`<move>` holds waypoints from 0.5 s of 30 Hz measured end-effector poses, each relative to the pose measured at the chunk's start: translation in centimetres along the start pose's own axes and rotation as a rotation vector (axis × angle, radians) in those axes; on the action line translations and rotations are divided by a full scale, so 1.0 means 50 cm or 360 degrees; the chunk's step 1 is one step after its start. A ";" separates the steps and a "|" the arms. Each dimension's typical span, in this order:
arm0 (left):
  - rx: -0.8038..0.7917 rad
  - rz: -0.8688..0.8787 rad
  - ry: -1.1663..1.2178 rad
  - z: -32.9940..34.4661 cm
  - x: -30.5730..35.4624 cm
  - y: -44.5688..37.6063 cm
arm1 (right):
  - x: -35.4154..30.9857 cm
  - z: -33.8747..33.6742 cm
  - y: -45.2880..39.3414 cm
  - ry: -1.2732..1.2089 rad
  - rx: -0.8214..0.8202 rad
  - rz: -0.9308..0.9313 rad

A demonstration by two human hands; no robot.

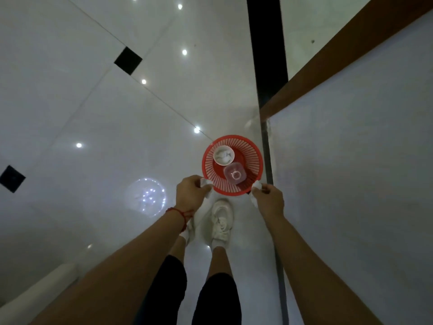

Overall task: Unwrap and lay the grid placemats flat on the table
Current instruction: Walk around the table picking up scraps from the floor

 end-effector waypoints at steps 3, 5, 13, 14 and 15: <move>-0.0067 0.0000 -0.0108 0.054 -0.011 -0.080 | 0.027 0.038 -0.083 0.0001 0.0028 0.0064; -0.0113 -0.0004 -0.0162 0.087 -0.020 -0.120 | 0.038 0.056 -0.131 -0.0025 0.0044 0.0097; -0.0260 -0.0025 -0.0145 0.146 -0.020 -0.151 | 0.040 0.096 -0.194 -0.0224 -0.0084 0.0170; -0.0282 -0.0016 -0.0157 0.141 -0.016 -0.143 | 0.038 0.089 -0.184 -0.0201 -0.0093 0.0173; -0.0303 -0.0022 -0.0174 0.134 -0.014 -0.134 | 0.036 0.080 -0.172 -0.0184 -0.0108 0.0176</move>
Point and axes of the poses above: each hand's wrist, its own y-axis away from the middle knuckle, its own z-axis out of the palm, x = y × z, the point moved 7 cm from there along -y, towards the middle knuckle, and after that the axes turned 1 degree about x, right-handed, at the moved point
